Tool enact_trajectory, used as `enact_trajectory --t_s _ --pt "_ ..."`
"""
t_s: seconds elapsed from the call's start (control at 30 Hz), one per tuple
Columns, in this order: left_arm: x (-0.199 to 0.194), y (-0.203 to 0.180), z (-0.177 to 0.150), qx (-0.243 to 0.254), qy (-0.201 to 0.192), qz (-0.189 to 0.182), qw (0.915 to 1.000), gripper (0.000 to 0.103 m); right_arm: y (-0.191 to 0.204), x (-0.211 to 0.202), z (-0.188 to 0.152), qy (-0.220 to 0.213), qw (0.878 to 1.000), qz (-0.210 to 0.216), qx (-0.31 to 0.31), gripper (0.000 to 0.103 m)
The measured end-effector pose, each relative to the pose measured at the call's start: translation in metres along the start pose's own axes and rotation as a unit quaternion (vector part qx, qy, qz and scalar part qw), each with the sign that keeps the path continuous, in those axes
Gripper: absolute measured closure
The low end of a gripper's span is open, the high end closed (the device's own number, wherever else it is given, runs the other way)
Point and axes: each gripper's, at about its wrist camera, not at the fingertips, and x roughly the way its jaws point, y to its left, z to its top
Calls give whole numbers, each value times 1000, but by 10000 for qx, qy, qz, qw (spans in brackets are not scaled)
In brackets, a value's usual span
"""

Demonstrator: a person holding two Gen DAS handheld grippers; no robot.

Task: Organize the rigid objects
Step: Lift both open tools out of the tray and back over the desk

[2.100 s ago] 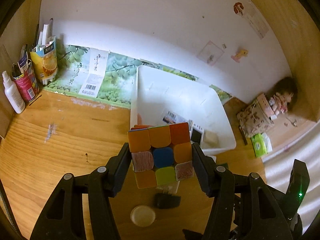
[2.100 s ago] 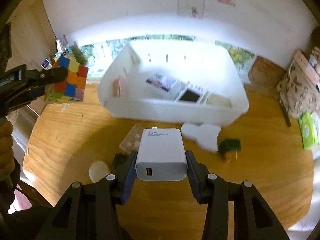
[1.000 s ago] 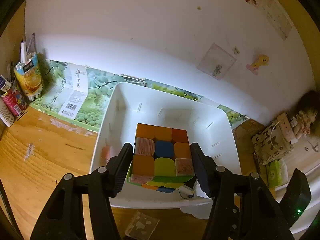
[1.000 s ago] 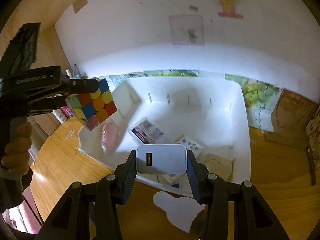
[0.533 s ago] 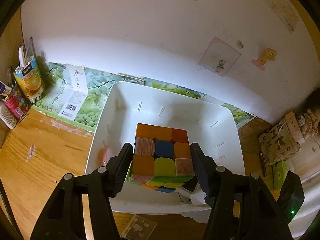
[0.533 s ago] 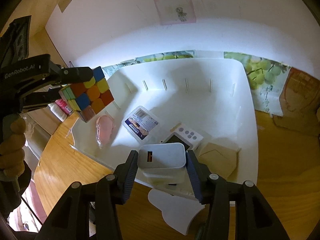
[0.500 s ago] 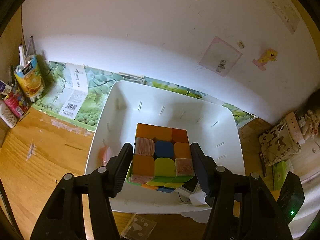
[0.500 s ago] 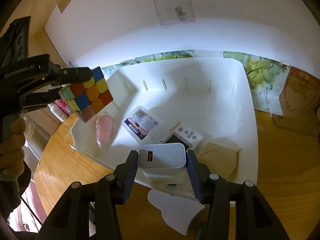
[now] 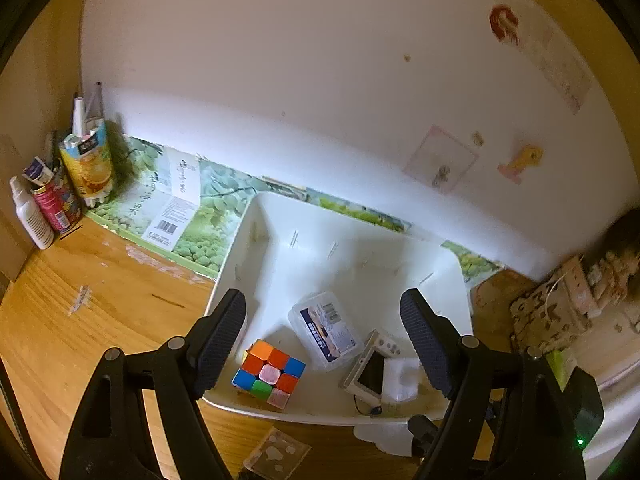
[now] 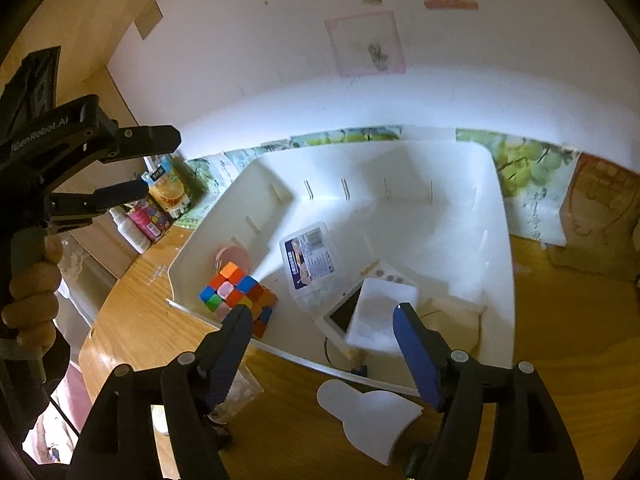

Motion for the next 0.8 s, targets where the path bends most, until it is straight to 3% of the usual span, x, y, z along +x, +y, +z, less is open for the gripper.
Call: enact_trajectory --t_s 0.33,0.43,0.8 --pt "-44 20 -4 14 -314 -91 9995 21 21 -44 -2 -481 9980 -405 -59 28" --pt "-59 31 -9 -46 -388 -157 9991 21 29 -59 -4 -676 9962 -541 -62 24" --pt "-108 84 -45 -100 -478 -237 9985 21 58 -113 -28 -1256 9860 -1097 65 23"
